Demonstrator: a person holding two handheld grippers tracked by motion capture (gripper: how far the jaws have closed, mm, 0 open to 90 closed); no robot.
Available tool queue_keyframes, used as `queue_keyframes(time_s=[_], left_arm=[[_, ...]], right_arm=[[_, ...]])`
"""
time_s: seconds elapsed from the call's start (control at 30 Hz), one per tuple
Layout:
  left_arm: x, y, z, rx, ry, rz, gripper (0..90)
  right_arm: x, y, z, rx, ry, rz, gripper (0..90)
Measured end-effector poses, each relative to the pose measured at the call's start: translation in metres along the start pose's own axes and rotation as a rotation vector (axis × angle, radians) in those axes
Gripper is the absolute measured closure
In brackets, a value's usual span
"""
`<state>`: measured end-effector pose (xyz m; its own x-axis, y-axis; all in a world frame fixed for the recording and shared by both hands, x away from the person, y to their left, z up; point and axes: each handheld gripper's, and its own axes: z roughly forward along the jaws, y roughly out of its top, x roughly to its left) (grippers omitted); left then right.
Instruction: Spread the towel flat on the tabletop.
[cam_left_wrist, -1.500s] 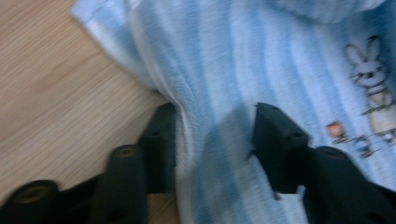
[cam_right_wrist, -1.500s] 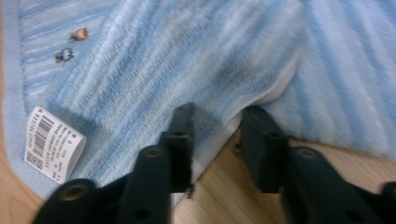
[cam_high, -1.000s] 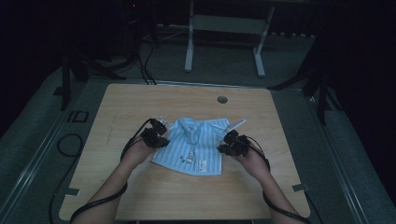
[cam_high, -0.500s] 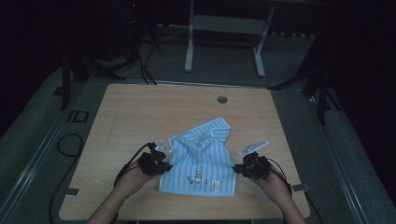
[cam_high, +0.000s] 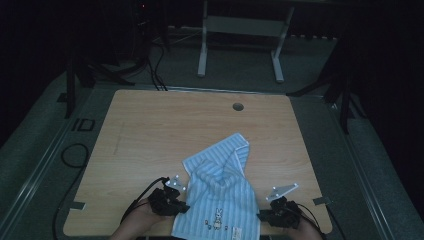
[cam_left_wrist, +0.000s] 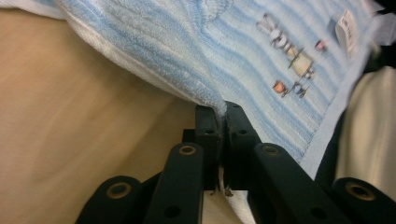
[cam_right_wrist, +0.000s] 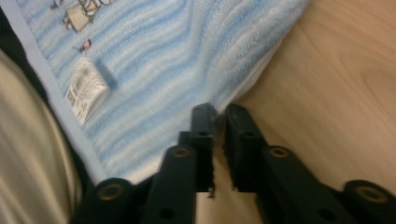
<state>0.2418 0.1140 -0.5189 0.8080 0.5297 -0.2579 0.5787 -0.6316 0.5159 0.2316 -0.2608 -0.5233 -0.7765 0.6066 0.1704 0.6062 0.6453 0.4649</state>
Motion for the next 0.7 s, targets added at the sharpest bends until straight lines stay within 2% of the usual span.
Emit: queue_keyframes(time_s=[0.07,0.1,0.13,0.17,0.2,0.23,0.27,0.3,0.33,0.37,0.4,0.43,0.5,0.53,0.6,0.7], left_arm=[[0.001,0.002,-0.008,-0.005,0.020,-0.003,71.1],[0.002,0.004,-0.012,-0.010,0.041,0.003,63.0],[0.004,0.006,-0.015,-0.009,0.071,0.012,60.4],[0.007,0.009,-0.018,-0.012,0.089,0.007,55.9],[0.011,0.012,-0.021,-0.019,0.098,0.000,55.9],[0.016,0.015,-0.023,-0.023,0.111,-0.005,54.2],[0.021,0.019,-0.023,-0.025,0.125,-0.008,54.2],[0.026,0.023,-0.024,-0.026,0.127,-0.014,54.2],[0.032,0.027,-0.023,-0.031,0.137,-0.025,54.2],[0.038,0.032,-0.022,-0.034,0.157,-0.034,54.2],[0.043,0.037,-0.020,-0.029,0.173,-0.032,54.3],[0.048,0.042,-0.017,-0.024,0.180,-0.030,54.2],[0.059,0.053,-0.012,-0.016,0.196,-0.043,54.3],[0.063,0.058,-0.010,-0.017,0.197,-0.047,54.3],[0.070,0.069,-0.004,-0.012,0.232,-0.031,54.6],[0.081,0.081,0.007,0.004,0.242,-0.037,59.9]], right_arm=[[-0.004,-0.003,-0.014,-0.031,-0.014,0.017,72.1],[-0.007,-0.002,-0.022,-0.047,-0.035,0.029,72.0],[-0.018,0.003,-0.036,-0.082,-0.074,0.051,72.2],[-0.023,0.007,-0.042,-0.095,-0.094,0.057,72.4],[-0.023,0.007,-0.042,-0.095,-0.094,0.057,72.4],[-0.034,0.021,-0.048,-0.123,-0.129,0.050,73.2],[-0.034,0.021,-0.048,-0.123,-0.129,0.050,73.2],[-0.043,0.040,-0.047,-0.137,-0.136,0.043,73.4],[-0.047,0.049,-0.044,-0.144,-0.136,0.031,73.2],[-0.047,0.049,-0.044,-0.144,-0.136,0.031,73.2],[-0.050,0.059,-0.039,-0.148,-0.132,0.032,72.8],[-0.056,0.078,-0.028,-0.145,-0.120,0.024,70.4],[-0.060,0.094,-0.015,-0.135,-0.108,0.025,69.1],[-0.060,0.094,-0.015,-0.135,-0.108,0.025,69.1],[-0.062,0.108,0.000,-0.118,-0.104,0.016,65.6],[-0.066,0.126,0.022,-0.078,-0.103,0.010,62.1]])
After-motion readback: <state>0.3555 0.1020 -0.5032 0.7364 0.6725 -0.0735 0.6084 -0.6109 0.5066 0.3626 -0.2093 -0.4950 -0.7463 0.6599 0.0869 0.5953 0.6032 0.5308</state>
